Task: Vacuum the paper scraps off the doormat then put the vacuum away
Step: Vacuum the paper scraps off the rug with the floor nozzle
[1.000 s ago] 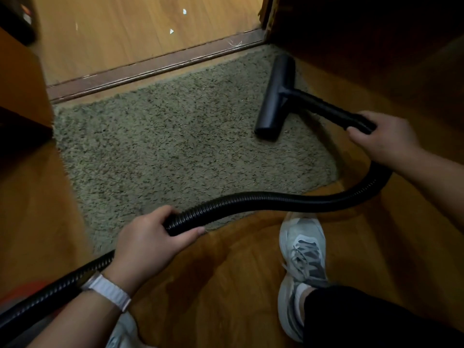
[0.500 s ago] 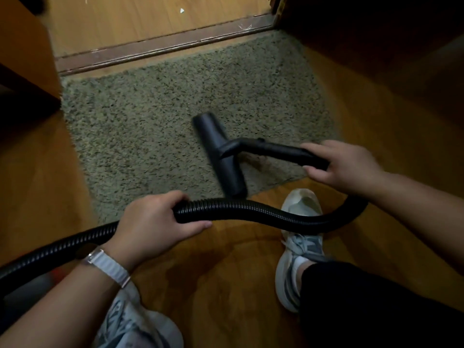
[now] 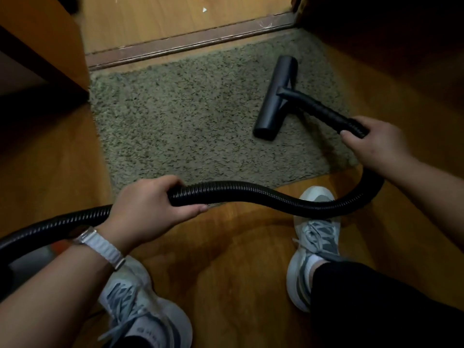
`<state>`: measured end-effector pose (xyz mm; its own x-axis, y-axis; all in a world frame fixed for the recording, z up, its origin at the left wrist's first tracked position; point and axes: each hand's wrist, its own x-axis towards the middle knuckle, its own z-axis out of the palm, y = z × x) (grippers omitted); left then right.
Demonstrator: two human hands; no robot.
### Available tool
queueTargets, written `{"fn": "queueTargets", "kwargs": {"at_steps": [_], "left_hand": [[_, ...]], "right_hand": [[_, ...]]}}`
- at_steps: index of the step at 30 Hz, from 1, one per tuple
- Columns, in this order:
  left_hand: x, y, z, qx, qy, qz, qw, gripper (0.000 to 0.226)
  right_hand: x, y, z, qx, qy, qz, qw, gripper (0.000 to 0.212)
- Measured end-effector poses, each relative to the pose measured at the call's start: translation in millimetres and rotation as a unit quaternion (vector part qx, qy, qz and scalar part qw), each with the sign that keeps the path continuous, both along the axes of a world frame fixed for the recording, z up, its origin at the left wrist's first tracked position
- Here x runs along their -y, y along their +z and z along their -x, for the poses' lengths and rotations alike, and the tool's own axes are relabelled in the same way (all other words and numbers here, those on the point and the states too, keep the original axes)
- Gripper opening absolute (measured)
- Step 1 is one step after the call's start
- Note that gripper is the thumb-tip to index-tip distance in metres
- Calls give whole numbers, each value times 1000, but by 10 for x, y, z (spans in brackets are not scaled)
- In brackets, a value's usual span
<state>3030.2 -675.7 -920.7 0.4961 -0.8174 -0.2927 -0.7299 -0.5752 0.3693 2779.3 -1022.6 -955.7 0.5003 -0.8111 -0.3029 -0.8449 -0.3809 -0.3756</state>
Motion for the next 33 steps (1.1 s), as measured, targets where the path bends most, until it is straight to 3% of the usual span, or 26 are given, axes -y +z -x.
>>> {"fn": "queueTargets", "kwargs": {"at_steps": [3,6,13,21,26,33], "left_hand": [[-38,25,-19,6,0,-9,1000,73],[-85,51,-8,26,-20,-11,999,67],[-180,-42,-43,61,-99,-37,993,74],[-280,-392,-102,155,-203,-12,967,58],[-153,-502,-283,182,-189,-8,965,58],[-140,-707,-342,186,-172,-78,964,62]], "right_hand": [[-50,-33,-401,16,42,-20,999,26],[-220,-12,-930,-8,153,6,988,24],[-949,-182,-1629,-30,428,47,902,38],[-577,-139,-1057,-82,340,29,936,44],[-353,-193,-936,-88,283,31,954,46],[-267,-324,-1071,-94,290,37,952,41]]}}
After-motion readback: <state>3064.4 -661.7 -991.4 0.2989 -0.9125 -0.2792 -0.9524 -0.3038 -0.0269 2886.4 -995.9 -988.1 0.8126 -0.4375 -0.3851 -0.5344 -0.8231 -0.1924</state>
